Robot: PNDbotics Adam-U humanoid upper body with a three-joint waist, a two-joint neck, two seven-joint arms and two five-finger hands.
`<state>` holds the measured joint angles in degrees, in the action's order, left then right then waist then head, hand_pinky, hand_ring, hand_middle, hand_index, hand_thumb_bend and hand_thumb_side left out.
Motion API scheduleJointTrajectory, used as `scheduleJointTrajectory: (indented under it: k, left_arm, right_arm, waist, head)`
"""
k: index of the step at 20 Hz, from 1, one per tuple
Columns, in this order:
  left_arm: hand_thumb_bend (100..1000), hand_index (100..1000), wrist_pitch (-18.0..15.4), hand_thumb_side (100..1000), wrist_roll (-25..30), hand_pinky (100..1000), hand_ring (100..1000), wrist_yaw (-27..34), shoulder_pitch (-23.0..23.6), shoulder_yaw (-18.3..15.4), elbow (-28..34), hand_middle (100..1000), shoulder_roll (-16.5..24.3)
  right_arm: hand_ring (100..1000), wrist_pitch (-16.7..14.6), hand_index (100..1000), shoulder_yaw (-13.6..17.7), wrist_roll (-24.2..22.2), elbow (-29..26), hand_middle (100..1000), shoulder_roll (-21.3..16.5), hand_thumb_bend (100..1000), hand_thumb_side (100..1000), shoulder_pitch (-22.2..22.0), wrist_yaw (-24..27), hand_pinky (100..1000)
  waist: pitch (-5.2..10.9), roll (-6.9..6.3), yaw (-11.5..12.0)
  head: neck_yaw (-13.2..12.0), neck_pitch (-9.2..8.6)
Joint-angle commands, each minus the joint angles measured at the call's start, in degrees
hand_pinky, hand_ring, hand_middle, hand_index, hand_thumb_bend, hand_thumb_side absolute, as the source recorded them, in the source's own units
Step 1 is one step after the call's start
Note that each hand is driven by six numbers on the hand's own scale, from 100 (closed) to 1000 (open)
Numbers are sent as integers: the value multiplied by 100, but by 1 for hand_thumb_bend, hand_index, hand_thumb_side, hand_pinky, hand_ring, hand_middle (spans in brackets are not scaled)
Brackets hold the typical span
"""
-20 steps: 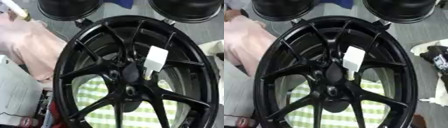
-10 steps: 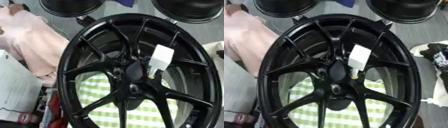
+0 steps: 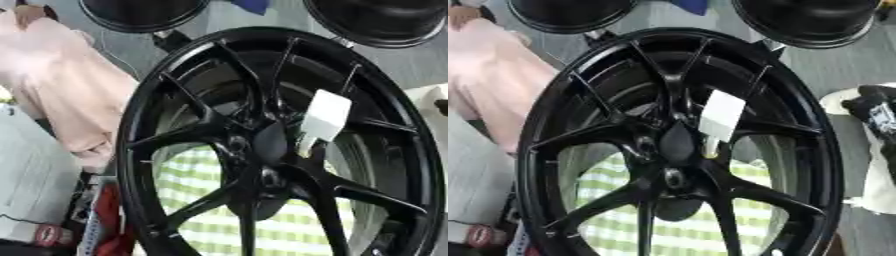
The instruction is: Pull the pin out of the wheel hub.
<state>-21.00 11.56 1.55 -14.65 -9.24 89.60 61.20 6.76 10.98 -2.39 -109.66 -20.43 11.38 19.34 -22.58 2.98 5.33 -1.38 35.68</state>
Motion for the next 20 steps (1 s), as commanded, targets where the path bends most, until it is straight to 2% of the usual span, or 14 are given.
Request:
scheduleJointTrajectory:
  k: [1,4,5,9,13,20]
  left_arm:
    - [100,910,74,100,74,894,825,-269,34,-111,10,818,141]
    - [135,956,81,322,89,906,852,-451,77,-143,-11,861,110]
    - [142,953,63,357,87,905,850,-463,93,-147,-4,858,102]
    - [100,943,0,387,104,904,843,-346,121,-157,18,846,77]
    - [103,947,-42,421,210,904,841,-185,138,-168,31,845,69]
    - [100,907,-3,313,192,888,813,23,153,-209,89,806,32]
  right_arm:
    - [738,5,676,68,21,-146,567,-75,239,389,37,45,910]
    - [738,9,677,72,27,-147,567,-72,240,388,37,47,910]
    - [738,11,677,74,30,-147,567,-72,240,388,36,48,910]
    - [738,16,677,75,36,-155,568,-77,240,387,42,56,910]
    - [738,21,677,79,42,-157,568,-79,241,387,44,60,910]
    - [738,26,677,80,49,-165,569,-88,242,385,55,61,910]
  waist:
    - [119,-26,10]
    - [125,-33,17]
    - [127,-35,20]
    - [137,-46,34]
    - [139,-57,37]
    - [139,-72,39]
  head:
    - [7,-41]
    - [2,-46]
    - [5,-47]
    - [6,-42]
    - [9,-55]
    - [21,-65]
